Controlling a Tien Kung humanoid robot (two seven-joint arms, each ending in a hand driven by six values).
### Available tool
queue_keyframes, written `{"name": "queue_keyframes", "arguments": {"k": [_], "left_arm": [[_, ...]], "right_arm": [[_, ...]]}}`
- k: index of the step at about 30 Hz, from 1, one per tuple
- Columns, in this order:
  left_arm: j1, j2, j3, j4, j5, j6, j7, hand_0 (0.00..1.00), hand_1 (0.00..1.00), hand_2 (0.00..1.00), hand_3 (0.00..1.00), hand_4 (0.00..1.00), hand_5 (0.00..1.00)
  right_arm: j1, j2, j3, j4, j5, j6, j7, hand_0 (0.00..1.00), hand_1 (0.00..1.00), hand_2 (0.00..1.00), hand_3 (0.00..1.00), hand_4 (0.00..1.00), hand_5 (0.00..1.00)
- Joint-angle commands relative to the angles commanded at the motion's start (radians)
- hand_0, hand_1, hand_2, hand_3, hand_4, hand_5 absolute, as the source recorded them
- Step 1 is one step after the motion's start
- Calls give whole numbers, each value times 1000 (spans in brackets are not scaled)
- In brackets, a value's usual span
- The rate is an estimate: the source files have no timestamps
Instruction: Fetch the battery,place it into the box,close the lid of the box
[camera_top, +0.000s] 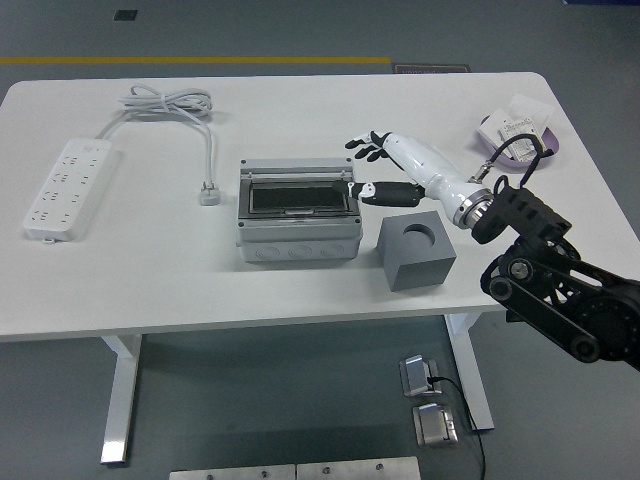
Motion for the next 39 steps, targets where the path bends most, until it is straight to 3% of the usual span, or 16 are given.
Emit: {"name": "queue_keyframes", "arguments": {"k": [4,9,14,19,24,27,33,39], "left_arm": [[2,-3,2,0,-4,0,-1,629,685,592,584,575,2],[1,-3,7,0,-9,1,-3,629,686,593,585,575,2],[2,-1,8,0,-9,1,-3,629,685,593,585,574,2],[5,0,4,0,-6,0,-2,629,684,593,586,574,2],[4,-1,4,1,-10,1,-3,628,683,593,588,574,2],[3,-3,8,1,-16,1,-4,628,683,593,588,574,2],[2,-3,12,2,-22,1,-6,628,684,591,585,571,2],[0,-3,14,2,-24,1,-7,628,684,591,585,572,2]], "right_arm": [[-92,22,128,21,25,-76,85,689,666,693,766,892,776],[-206,57,277,-16,155,-175,222,679,660,681,738,887,769],[-309,85,385,-56,293,-203,347,677,643,664,734,890,773],[-394,109,405,-104,461,-186,469,653,637,657,720,893,751],[-430,133,349,-149,657,-103,603,658,637,660,709,898,744],[-431,143,332,-157,771,-79,660,658,637,660,709,898,744],[-428,143,330,-155,941,-69,663,664,650,671,710,904,748],[-431,137,332,-161,998,-68,643,673,656,687,724,906,742]]}}
